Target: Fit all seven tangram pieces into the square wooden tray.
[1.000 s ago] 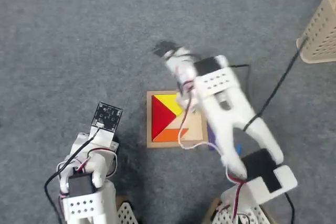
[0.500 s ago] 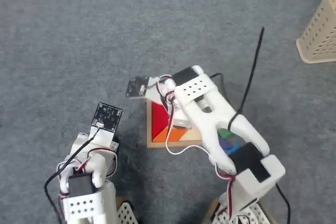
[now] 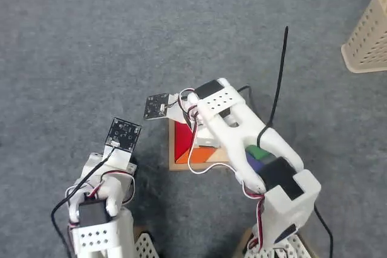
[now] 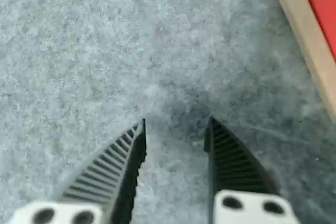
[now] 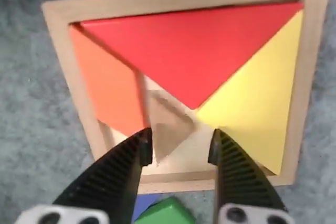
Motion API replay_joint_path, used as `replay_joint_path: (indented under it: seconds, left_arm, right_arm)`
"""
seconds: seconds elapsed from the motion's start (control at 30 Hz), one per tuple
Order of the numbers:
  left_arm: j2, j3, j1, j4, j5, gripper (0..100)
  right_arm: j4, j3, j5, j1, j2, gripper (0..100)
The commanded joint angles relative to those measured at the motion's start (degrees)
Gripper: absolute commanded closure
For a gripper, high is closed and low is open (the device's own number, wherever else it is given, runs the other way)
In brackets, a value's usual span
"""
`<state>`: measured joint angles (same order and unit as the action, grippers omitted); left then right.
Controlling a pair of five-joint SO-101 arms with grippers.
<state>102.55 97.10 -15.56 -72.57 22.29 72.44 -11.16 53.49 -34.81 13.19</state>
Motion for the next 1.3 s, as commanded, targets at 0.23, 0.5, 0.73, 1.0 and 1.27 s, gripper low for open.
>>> replay_joint_path:
  seconds: [0.23, 0.5, 0.73, 1.0, 1.27]
  left_arm:
    - [0.62, -0.4, 0.0, -0.18, -0.35, 82]
    - [0.62, -0.4, 0.0, -0.18, -0.35, 82]
    - [0.62, -0.4, 0.0, -0.18, -0.35, 82]
    - [0.62, -0.4, 0.0, -0.18, -0.35, 82]
    - [0.62, -0.4, 0.0, -0.18, -0.35, 82]
  right_arm:
    - [0.13, 2.64, -8.0, 4.0, -3.47, 94.5]
    - [-6.02, -6.86, -22.68, 9.27, -11.47, 99.3]
    - [-13.76, -16.7, -22.68, 5.67, -14.11, 99.3]
    - [-14.99, -13.98, -23.03, 3.56, -6.64, 99.3]
    - [-14.99, -11.34, -25.85, -0.13, -4.18, 99.3]
